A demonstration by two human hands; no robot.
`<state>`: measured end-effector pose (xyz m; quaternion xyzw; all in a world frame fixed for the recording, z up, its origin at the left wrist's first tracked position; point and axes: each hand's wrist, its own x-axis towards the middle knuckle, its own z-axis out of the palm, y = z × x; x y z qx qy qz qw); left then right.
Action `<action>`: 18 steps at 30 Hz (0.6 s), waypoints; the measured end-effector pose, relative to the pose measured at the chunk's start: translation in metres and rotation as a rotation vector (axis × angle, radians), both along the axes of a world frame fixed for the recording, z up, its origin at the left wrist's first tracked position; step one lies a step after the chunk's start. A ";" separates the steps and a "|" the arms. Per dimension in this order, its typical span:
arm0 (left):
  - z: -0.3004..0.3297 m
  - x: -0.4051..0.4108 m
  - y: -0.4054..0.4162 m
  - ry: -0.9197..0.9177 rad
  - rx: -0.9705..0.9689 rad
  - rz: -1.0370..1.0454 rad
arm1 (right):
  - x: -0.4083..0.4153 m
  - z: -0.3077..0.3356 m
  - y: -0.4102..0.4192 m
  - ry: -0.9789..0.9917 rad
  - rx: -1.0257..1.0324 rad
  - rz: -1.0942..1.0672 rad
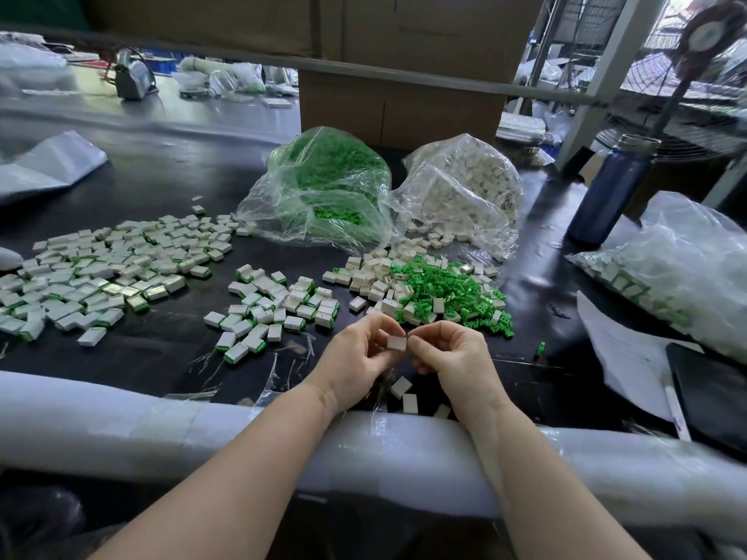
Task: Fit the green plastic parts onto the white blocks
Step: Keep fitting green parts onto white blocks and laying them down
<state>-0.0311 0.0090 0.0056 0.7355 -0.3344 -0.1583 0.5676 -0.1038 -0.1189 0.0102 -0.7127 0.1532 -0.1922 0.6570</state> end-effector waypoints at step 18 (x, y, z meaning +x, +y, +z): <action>0.000 0.002 0.002 0.003 0.140 0.050 | 0.000 0.000 0.004 0.141 -0.168 0.047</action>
